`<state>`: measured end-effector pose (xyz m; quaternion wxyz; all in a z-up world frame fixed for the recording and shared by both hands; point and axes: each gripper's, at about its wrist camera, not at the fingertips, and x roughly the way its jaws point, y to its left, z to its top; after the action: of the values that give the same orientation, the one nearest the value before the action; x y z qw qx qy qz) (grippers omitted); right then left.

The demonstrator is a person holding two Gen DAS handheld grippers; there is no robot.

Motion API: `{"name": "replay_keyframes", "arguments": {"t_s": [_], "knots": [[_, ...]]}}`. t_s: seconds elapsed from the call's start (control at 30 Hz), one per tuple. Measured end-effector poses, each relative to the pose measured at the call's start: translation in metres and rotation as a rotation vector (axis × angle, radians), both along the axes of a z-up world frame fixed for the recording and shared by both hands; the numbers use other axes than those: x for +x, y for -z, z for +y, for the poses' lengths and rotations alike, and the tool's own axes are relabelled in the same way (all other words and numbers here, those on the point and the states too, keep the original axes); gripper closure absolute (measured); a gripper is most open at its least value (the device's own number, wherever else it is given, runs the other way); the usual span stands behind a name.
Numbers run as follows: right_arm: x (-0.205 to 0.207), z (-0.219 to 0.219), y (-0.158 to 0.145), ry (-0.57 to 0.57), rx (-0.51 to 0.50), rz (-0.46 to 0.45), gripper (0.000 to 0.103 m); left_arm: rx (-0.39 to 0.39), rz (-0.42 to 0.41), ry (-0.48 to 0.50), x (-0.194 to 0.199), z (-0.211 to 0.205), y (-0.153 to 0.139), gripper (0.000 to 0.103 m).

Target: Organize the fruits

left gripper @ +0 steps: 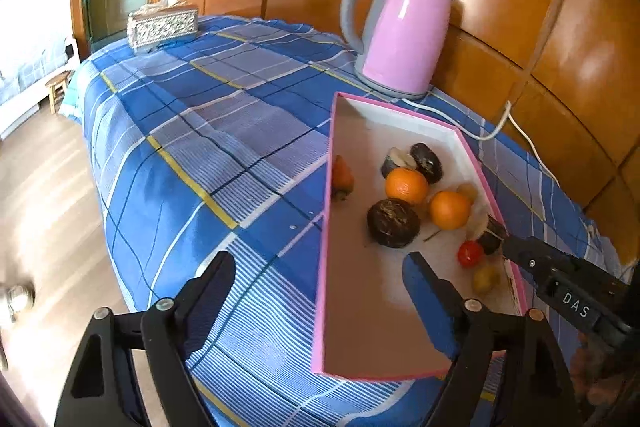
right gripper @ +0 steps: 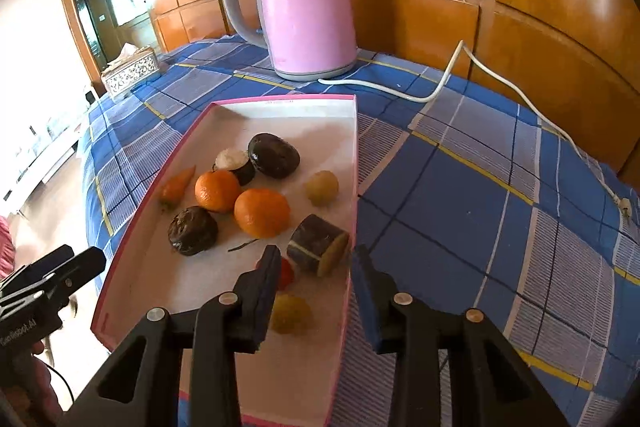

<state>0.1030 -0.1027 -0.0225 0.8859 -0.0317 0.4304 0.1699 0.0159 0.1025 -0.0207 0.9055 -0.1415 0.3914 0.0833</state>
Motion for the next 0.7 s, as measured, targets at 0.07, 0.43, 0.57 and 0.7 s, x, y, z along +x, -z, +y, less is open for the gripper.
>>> {"name": "replay_keyframes", "arguments": {"t_s": [0.07, 0.43, 0.57, 0.7], "knots": [[-0.005, -0.001, -0.001, 0.007, 0.013, 0.007, 0.066, 0.012, -0.009, 0.019, -0.003, -0.007, -0.003, 0.015], [-0.052, -0.028, -0.009, 0.147, -0.034, -0.083, 0.053, 0.062, -0.065, 0.073, -0.024, -0.031, -0.019, 0.000], [-0.063, -0.039, -0.009, 0.195, -0.024, -0.087, 0.042, 0.085, -0.069, 0.089, -0.029, -0.038, -0.023, 0.000], [-0.070, -0.045, -0.009, 0.223, -0.026, -0.096, 0.042, 0.090, -0.081, 0.102, -0.032, -0.042, -0.025, 0.000]]}}
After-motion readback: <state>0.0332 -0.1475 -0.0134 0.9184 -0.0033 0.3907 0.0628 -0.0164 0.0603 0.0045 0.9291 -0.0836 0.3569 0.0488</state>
